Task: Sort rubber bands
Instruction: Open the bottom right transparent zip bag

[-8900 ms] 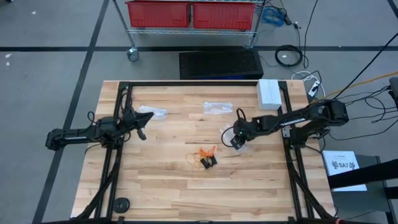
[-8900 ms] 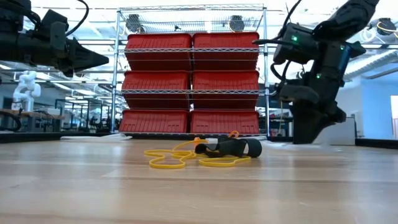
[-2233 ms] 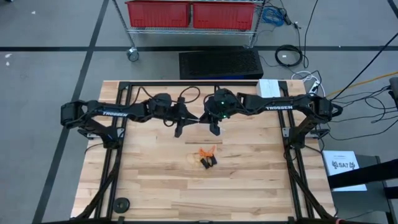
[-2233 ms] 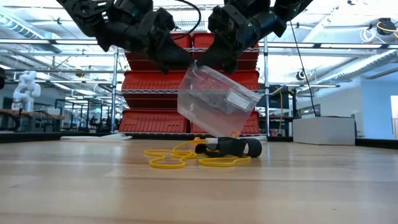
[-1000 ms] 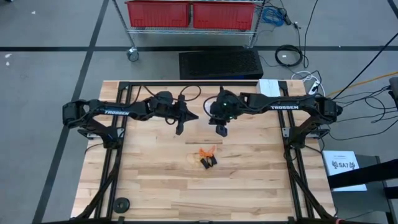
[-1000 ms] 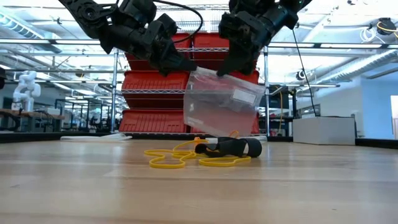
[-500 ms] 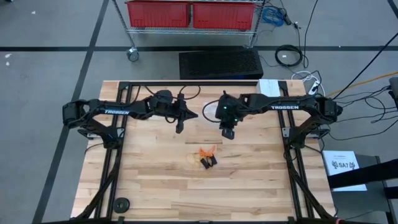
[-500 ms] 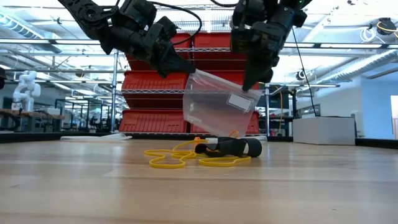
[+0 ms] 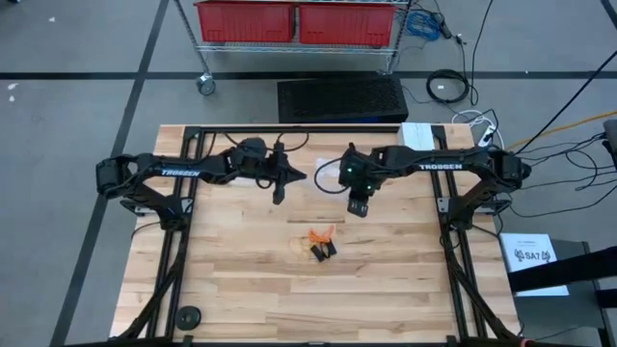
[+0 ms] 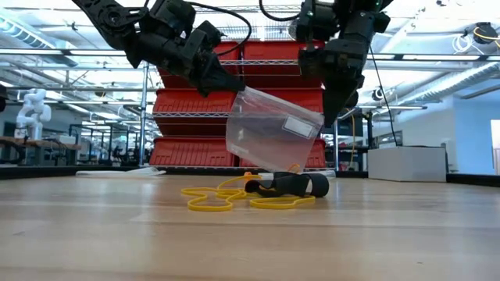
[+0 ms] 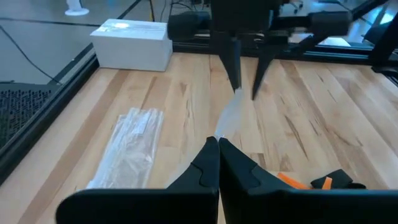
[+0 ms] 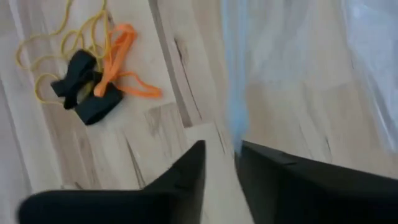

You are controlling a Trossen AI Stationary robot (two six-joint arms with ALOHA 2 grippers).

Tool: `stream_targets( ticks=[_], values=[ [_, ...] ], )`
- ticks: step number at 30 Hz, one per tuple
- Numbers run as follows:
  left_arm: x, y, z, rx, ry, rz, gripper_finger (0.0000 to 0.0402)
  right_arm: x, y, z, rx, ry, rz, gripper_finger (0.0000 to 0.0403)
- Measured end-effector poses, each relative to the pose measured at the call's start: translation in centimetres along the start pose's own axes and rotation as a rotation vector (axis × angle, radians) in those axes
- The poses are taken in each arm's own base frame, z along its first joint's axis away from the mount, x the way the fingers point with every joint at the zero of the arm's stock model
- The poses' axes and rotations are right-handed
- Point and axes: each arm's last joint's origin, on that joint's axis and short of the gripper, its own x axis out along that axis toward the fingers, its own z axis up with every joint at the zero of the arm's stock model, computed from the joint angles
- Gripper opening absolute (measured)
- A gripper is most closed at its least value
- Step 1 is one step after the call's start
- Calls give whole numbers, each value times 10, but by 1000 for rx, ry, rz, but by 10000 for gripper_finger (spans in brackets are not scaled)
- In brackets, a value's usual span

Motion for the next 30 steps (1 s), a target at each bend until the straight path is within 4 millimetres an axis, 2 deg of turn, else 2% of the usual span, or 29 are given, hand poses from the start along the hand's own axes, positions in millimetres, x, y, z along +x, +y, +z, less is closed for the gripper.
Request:
stream_targets(
  ticks=[6,9,12,14,16,18,22,23,30],
  values=[
    [0,0,0,-3,1,-3,0,-6,-2,0,12,34,-16,168],
    [1,-2,0,-14,2,-9,0,-20,1,6,-15,36,-2,185],
    [1,-2,-3,-26,26,-18,0,-42,6,8,-67,10,3,186],
    [1,-2,-6,-33,44,-18,0,-53,8,8,-102,-41,8,175],
    [0,-2,-9,-35,50,-19,0,-53,8,11,-118,-111,2,153],
    [0,-3,-10,-37,52,-20,0,-44,7,16,-125,-202,-8,118],
    [1,-6,-10,-21,47,-30,0,-18,13,21,-180,-402,-26,24],
    [2,-6,-9,-13,44,-33,0,-12,15,19,-194,-429,-48,13],
    [2,-7,-9,-10,44,-36,0,-2,21,21,-210,-537,-95,2]
  ],
)
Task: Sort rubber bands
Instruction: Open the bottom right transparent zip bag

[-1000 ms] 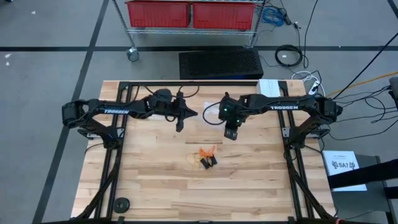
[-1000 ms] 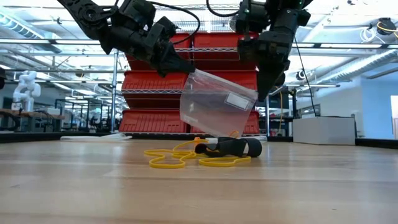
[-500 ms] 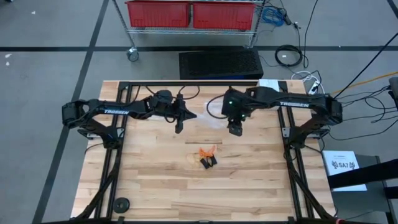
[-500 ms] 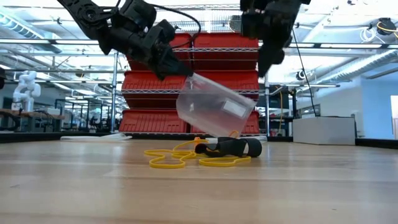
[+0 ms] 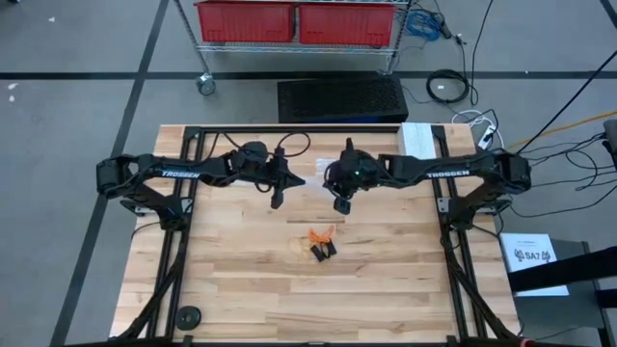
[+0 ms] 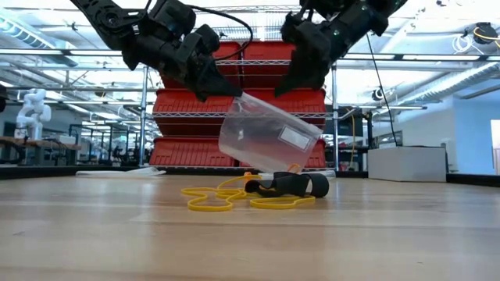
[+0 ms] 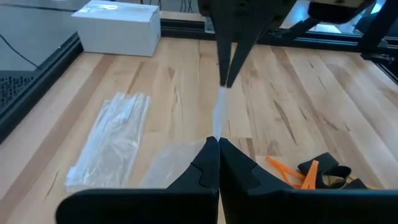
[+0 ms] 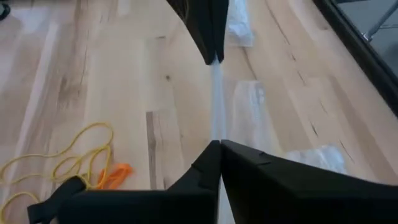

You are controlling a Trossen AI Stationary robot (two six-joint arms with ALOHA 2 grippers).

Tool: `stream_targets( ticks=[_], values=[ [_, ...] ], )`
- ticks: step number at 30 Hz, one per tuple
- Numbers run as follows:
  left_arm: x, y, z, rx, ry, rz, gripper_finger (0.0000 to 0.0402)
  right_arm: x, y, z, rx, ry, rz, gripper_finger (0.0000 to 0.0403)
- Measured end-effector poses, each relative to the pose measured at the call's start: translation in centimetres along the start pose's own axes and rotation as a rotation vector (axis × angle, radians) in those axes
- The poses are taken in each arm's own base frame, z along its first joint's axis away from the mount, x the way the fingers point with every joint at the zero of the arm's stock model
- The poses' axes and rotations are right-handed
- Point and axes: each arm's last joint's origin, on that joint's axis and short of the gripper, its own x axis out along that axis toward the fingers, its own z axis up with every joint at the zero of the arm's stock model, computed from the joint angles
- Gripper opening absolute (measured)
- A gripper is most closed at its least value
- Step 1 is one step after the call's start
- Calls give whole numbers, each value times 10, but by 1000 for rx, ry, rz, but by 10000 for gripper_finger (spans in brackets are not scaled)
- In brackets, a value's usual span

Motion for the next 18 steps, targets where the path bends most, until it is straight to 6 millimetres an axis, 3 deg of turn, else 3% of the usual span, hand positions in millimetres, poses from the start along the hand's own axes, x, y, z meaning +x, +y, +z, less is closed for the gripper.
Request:
stream_targets(
  ticks=[18],
  values=[
    [0,0,0,1,-6,0,0,20,-1,-7,-16,35,-20,0]
  ],
)
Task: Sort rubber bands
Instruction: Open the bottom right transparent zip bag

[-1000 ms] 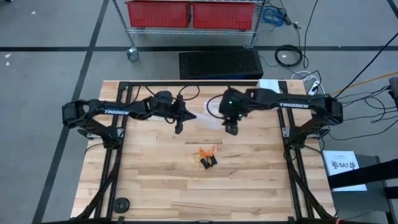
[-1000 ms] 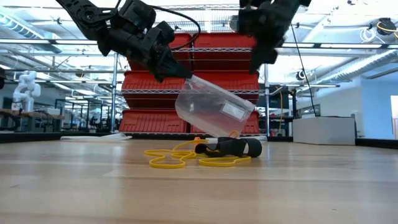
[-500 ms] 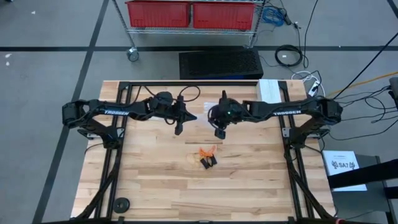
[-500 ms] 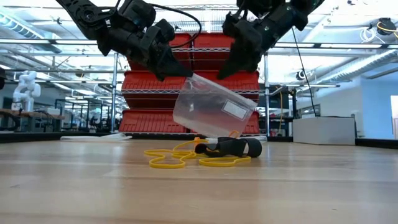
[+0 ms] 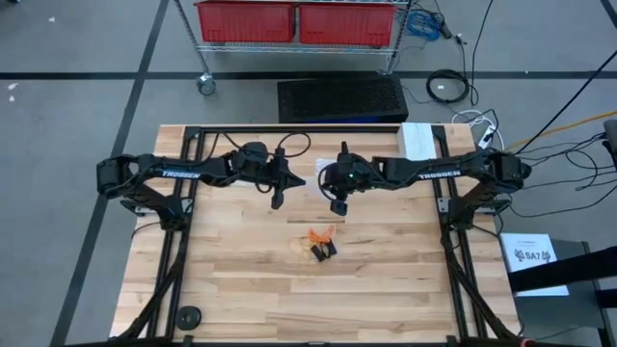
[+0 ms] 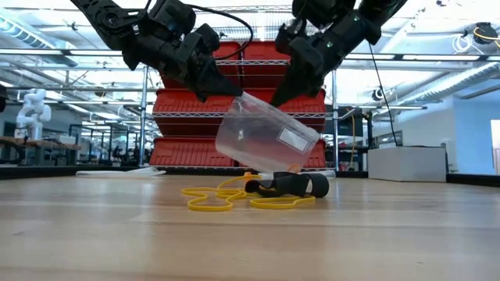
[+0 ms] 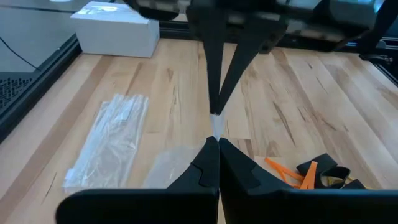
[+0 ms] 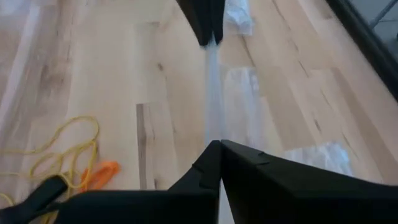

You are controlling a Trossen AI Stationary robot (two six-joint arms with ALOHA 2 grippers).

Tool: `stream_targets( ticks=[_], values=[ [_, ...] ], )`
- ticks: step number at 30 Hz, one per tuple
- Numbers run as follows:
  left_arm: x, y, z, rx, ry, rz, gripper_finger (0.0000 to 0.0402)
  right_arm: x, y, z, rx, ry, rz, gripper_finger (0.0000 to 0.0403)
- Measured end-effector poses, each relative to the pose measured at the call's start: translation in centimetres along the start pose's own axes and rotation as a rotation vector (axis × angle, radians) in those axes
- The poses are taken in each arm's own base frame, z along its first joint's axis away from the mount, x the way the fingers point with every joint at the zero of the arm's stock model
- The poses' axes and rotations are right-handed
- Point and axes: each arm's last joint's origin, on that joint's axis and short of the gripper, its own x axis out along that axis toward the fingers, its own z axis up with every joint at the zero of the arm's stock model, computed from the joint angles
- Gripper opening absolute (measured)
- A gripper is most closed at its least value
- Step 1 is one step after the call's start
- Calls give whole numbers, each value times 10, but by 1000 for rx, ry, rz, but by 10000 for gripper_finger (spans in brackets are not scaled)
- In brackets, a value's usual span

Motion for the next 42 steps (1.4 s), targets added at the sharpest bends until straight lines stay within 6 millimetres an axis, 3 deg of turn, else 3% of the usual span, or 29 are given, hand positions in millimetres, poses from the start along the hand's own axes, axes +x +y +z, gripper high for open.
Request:
stream_targets(
  ticks=[14,23,28,32,38,42],
  values=[
    [0,2,0,-26,2,40,0,15,15,-2,64,-17,53,0],
    [3,-8,1,-39,0,9,0,33,2,-11,137,16,-159,0],
    [4,-13,1,-37,2,-2,0,25,-1,3,87,-92,-113,0],
    [5,-13,1,-38,5,33,0,33,4,3,31,-113,16,0],
    [5,-13,4,-51,-23,51,0,57,10,-13,6,-42,-1,0],
    [5,-15,4,-74,-20,47,0,51,8,-15,-9,-1,-118,0]
  ],
)
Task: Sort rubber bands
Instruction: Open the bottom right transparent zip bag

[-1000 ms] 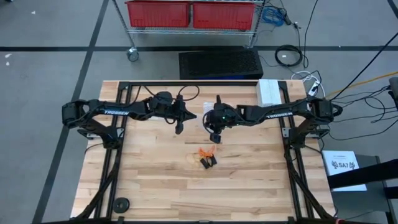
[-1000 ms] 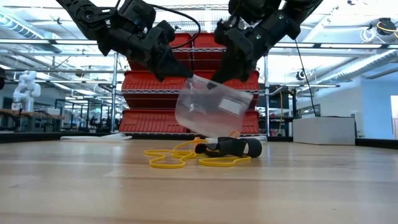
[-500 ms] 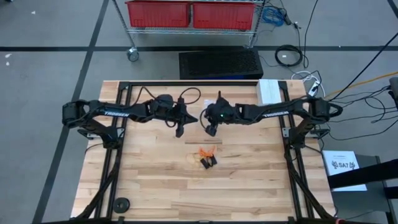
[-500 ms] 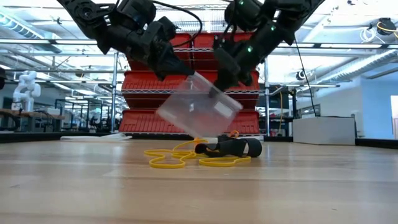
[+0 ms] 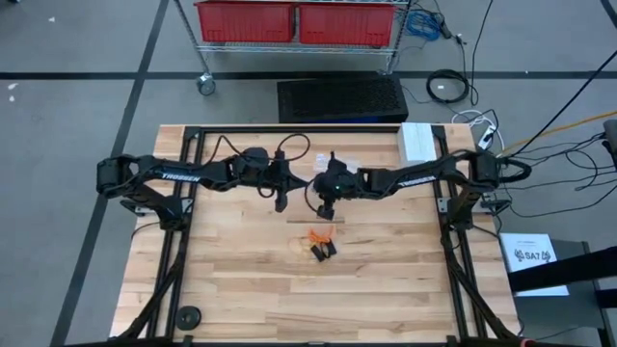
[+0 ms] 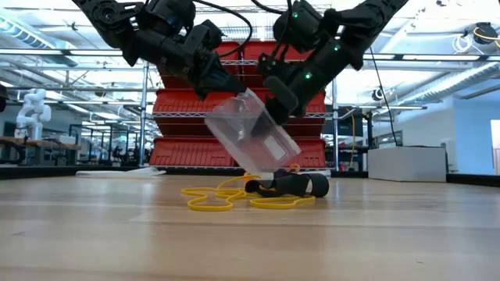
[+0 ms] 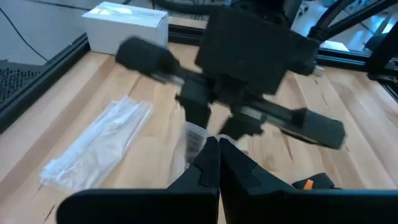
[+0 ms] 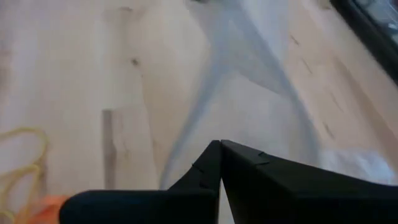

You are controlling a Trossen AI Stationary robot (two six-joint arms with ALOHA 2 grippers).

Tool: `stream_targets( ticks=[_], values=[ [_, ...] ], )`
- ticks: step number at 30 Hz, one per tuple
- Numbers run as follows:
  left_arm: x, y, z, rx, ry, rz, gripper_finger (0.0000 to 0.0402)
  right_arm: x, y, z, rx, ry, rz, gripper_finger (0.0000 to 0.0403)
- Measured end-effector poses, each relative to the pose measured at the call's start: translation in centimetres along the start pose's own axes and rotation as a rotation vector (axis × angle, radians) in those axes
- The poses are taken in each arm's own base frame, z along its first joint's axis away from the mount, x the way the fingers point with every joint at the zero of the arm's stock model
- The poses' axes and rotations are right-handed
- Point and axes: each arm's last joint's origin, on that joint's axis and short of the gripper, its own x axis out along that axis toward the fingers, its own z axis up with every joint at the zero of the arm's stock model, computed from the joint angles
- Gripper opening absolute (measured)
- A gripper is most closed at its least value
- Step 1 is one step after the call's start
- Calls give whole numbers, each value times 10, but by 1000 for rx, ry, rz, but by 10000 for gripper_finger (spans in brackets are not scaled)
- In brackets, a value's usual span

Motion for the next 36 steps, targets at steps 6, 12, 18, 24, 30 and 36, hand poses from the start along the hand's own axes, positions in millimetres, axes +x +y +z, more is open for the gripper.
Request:
stream_targets(
  ticks=[6,12,18,24,30,36],
  values=[
    [1,-5,1,7,-6,-12,0,-1,-4,6,28,-143,69,0],
    [2,-11,0,13,2,15,0,3,-1,-17,62,-293,116,0],
    [2,-11,5,-2,-46,15,0,1,-2,-21,195,-345,140,23],
    [2,-12,11,-14,-111,9,0,1,-4,-18,238,-366,138,114],
    [2,-18,15,-29,-153,7,0,-13,-7,-9,209,-399,135,117],
    [7,-23,15,-21,-181,4,0,-30,-8,-2,148,-416,144,11]
  ],
)
